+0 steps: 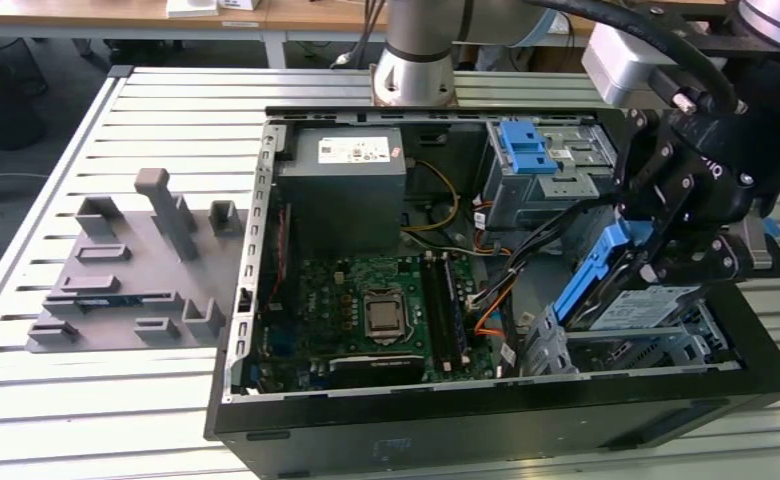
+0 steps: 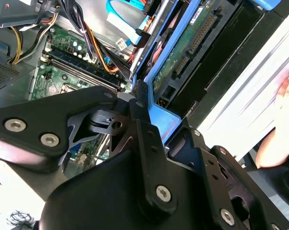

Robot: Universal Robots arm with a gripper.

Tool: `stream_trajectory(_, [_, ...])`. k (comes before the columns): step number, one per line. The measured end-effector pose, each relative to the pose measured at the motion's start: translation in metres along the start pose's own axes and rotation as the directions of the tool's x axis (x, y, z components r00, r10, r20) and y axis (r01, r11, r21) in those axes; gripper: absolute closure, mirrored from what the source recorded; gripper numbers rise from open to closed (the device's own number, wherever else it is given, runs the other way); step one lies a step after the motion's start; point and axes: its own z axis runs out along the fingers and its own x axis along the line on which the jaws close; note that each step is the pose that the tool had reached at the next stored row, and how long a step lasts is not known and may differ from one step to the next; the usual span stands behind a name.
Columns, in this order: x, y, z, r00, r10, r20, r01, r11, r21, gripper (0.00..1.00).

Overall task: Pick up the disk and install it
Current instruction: 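Insert the disk into the insertion slot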

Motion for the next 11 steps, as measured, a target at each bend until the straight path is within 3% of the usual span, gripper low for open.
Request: stream_trajectory(11, [0.0001, 0.0000, 0.0087, 1.0000, 0.000, 0.0000, 0.000, 1.0000, 0.0000, 0.64])
